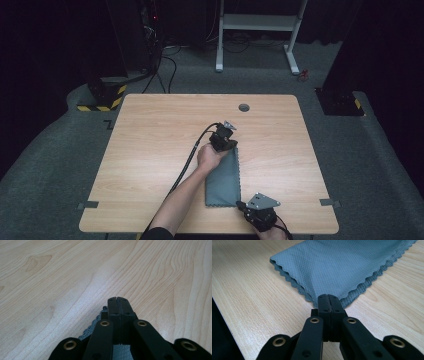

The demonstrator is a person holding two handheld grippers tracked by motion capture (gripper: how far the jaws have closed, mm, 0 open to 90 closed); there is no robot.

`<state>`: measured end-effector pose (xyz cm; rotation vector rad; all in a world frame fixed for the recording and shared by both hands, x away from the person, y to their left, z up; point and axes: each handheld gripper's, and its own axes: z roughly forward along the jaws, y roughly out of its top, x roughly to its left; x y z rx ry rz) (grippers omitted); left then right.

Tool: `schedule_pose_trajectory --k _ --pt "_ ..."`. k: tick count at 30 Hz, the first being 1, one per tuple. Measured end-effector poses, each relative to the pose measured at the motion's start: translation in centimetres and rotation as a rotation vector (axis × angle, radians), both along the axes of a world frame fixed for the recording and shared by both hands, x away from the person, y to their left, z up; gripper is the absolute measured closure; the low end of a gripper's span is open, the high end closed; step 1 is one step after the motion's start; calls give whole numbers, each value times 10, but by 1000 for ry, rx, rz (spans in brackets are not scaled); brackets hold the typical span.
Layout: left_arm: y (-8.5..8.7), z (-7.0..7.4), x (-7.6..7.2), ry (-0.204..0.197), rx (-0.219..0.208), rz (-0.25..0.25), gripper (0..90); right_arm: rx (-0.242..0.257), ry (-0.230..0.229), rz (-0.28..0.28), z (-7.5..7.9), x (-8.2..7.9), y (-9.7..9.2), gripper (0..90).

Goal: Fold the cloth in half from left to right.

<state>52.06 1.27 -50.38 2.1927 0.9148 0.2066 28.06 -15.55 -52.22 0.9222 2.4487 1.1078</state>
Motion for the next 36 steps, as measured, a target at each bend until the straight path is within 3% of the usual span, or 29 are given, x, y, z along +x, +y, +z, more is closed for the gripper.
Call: schedule_pose_trajectory --k 11,20,25,28,36 --pt "-2 -3 0 -13 11 -9 889 -3 5 -7 -1 0 -1 891" --pt "4 6 -1 -39 -10 19 700 4 10 -21 0 2 -6 792" --pt "29 18 -5 -85 -26 74 630 19 8 -22 4 10 -7 771" --pt "43 21 -10 -101 2 95 601 25 7 -20 7 17 -6 763" --pt "74 13 -31 -112 46 137 557 29 32 -17 9 53 2 733"
